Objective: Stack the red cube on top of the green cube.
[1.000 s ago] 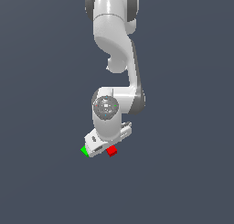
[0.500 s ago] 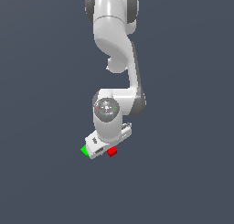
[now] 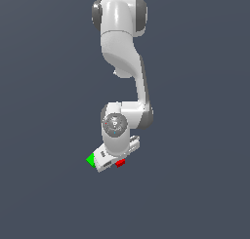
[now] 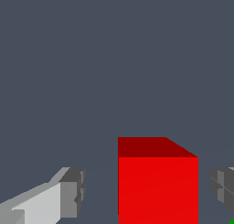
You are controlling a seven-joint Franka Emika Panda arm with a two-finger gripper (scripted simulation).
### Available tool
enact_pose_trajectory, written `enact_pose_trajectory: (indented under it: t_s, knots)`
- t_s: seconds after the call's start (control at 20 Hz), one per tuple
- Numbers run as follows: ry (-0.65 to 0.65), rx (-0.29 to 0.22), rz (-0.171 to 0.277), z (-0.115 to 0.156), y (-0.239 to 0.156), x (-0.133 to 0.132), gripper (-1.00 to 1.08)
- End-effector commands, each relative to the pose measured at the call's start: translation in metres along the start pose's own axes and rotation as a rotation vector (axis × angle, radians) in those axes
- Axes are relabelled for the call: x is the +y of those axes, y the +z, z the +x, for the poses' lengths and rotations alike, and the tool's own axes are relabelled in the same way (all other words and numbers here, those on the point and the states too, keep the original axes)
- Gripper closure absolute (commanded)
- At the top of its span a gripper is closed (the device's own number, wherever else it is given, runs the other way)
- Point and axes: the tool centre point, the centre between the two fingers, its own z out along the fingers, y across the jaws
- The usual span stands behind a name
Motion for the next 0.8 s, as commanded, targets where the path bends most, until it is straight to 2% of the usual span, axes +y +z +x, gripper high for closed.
enact_pose_trajectory:
  t_s: [0.0, 0.3, 0.35, 0.75]
  knots:
    - [0.0, 0.001, -0.001, 0.0, 0.0095, -0.0001, -0.92]
    - [0.0, 0.001, -0.001, 0.0013, 0.0115, 0.0007, -0.92]
    - [0.0, 0.001, -0.001, 0.0013, 0.0115, 0.0007, 1.08]
    - [0.0, 0.001, -0.001, 0.0013, 0.0115, 0.0007, 1.08]
